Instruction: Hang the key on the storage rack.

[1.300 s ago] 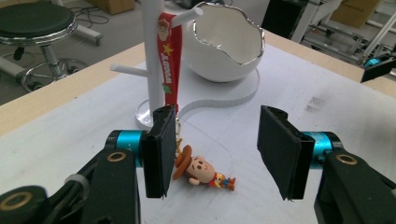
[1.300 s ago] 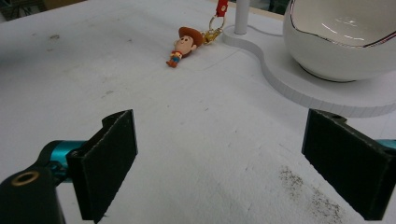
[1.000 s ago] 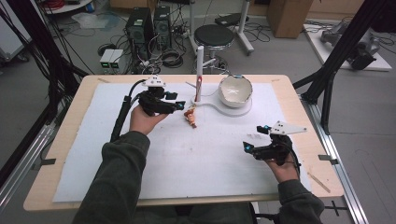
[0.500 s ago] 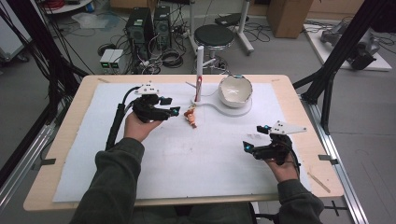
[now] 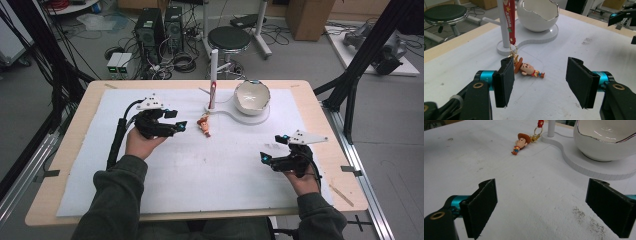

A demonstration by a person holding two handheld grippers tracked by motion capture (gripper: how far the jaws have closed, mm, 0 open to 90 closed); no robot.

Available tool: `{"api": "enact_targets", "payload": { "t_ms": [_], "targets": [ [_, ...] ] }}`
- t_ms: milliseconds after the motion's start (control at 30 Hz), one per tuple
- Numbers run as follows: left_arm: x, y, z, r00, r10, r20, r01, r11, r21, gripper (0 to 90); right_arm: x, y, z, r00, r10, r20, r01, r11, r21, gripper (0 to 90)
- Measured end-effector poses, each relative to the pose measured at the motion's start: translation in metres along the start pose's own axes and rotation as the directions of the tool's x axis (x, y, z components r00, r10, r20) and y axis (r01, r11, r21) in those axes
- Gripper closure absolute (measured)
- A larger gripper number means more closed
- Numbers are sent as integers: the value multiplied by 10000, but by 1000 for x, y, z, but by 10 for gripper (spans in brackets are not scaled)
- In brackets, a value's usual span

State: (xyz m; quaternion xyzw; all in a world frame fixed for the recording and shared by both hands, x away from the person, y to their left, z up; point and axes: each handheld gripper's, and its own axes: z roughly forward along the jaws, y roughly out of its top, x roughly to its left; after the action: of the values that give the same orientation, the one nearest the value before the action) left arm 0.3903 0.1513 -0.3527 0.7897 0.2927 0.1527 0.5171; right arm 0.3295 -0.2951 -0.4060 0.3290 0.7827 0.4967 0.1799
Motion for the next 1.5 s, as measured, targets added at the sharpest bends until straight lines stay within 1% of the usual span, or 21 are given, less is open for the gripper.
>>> {"api": "enact_targets", "payload": {
  "t_ms": [67,233,333,533,667,700,800,900,1100,1200,1333,1433,1500],
  "targets": [
    [-1,-3,-2,10000,-46,-26,46,10000,-27,394,0,0,0,10000,-20,-10,20,10000,23,96],
    [-3,-10,-7,10000,48,-75,-48,10000,24,387,1,0,-1,10000,-30,27,30,10000,-17,96],
    [-5,-14,-9,9999,-21,-126,20,10000,-56,385,1,0,-1,10000,-48,34,48,10000,-10,96],
    [-7,-16,-13,9998,102,-153,-103,9999,-33,381,1,0,-1,10000,-50,74,50,10000,-35,96],
    [-9,-20,-14,9999,49,-163,-49,10000,-9,377,1,0,-1,10000,7,43,-7,10000,21,95],
    [-9,-21,-15,9998,106,-182,-105,9999,50,374,1,0,-1,10000,-15,39,15,10000,3,96],
    [-11,-24,-17,9998,105,-161,-104,9999,37,368,1,-1,-2,10000,37,54,-37,10000,2,96],
    [-12,-26,-21,9997,196,-158,-194,9997,116,365,1,-1,-2,10000,36,52,-36,10000,-1,95],
    [-15,-29,-29,9995,212,-241,-211,9998,57,360,0,-1,-2,10000,9,71,-9,10000,-24,96],
    [-16,-31,-34,9991,284,-301,-282,9996,90,357,0,-1,-2,10000,9,73,-9,10000,-28,96],
    [-19,-36,-41,9983,421,-412,-412,9989,229,346,0,-1,-2,10000,-1,73,1,10000,-32,96],
    [-21,-39,-45,9985,371,-410,-363,9991,198,341,0,-1,-3,10000,17,98,-17,10000,-10,96],
    [-21,-41,-48,9980,441,-445,-427,9986,319,333,0,-1,-2,9999,45,105,-45,10000,-1,96]
  ]
}}
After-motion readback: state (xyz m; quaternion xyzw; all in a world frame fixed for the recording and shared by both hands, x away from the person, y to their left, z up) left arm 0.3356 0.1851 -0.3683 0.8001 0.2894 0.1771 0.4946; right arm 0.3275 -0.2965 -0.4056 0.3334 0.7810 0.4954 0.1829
